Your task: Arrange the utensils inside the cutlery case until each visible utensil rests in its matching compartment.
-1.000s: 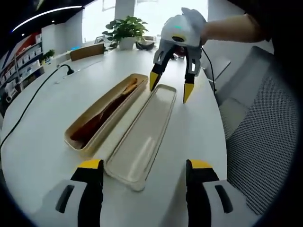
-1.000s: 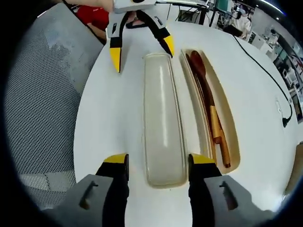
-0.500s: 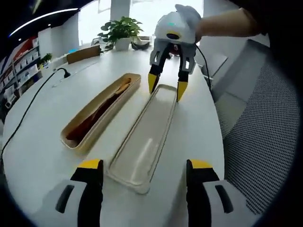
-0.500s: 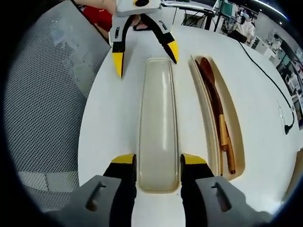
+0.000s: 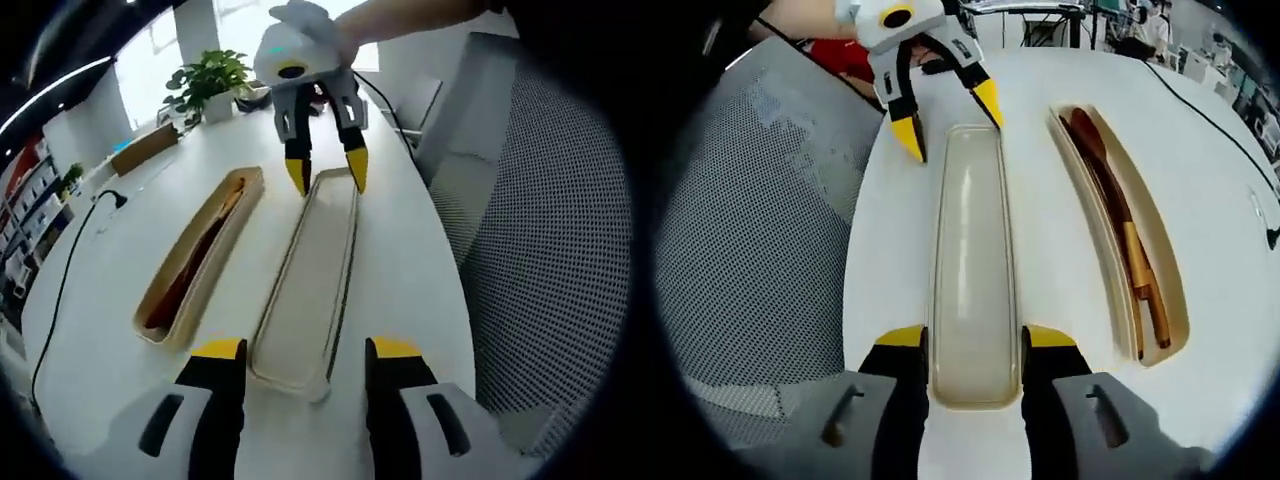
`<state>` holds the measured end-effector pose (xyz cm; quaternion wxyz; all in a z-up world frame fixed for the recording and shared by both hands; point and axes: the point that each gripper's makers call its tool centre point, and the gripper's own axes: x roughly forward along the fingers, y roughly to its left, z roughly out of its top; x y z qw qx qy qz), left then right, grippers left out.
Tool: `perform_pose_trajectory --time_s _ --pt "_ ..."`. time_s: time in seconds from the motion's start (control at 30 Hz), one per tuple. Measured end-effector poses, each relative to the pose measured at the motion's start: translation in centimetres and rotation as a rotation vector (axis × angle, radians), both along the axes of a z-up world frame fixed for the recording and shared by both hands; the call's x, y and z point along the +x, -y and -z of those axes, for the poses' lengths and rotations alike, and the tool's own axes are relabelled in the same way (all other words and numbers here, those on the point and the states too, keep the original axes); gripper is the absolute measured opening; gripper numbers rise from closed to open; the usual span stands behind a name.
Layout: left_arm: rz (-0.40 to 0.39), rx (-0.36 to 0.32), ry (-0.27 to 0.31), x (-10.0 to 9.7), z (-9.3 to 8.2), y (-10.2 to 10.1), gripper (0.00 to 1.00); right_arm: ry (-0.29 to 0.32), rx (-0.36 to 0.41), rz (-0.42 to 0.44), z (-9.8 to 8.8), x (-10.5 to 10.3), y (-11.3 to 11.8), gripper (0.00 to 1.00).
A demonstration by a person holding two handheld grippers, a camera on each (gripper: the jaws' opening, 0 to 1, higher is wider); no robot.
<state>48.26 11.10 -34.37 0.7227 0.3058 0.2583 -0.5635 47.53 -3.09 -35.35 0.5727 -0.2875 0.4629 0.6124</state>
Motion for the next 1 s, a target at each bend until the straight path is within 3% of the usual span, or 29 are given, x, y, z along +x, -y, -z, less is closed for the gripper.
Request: perform_pose_trajectory --time_s 0.17,0.23,0.37,0.4,0.43,0.47,0.53,0.87,1.0 --pt "0.117 0.026 0.090 -0.3 -0.4 0.7 0.42 -0.126 0.029 0.063 -0.4 -0.4 0.2 0.34" --pt "0.116 0.038 0.055 -0.5 -0.1 0.6 0.37 -0.122 0.049 0.049 -0.5 -0.2 0.1 0.34" --pt "0.145 0.061 0.078 -0.2 -0.1 0.4 0.25 -0.161 0.058 0.063 -0.6 -0.3 0.0 0.34" --pt "0.147 0.068 0.075 -0.3 0.0 0.4 0.25 -0.218 0.028 0.087 -0.7 -1.0 0.5 0.34" --pt "0.154 0.074 0.078 -0.3 0.1 0.3 0.25 -0.255 0.075 0.084 -0.8 -1.4 -0.3 0.34" --pt "0.165 0.089 0.083 -0.3 0.3 0.2 0.24 -0.297 0.060 0.087 -0.8 -2.1 -0.1 0.34" --pt "0.181 0.112 0.091 -0.4 0.7 0.0 0.23 -0.263 0.071 0.073 -0.8 -1.6 0.0 0.34" --pt "0.182 0.124 0.124 0.0 0.1 0.1 0.15 -0.284 0.069 0.094 -0.9 -1.7 0.4 0.35" --pt "0.154 0.106 0.096 0.0 -0.1 0.1 0.15 -0.288 0.067 0.092 -0.9 -1.6 0.4 0.35"
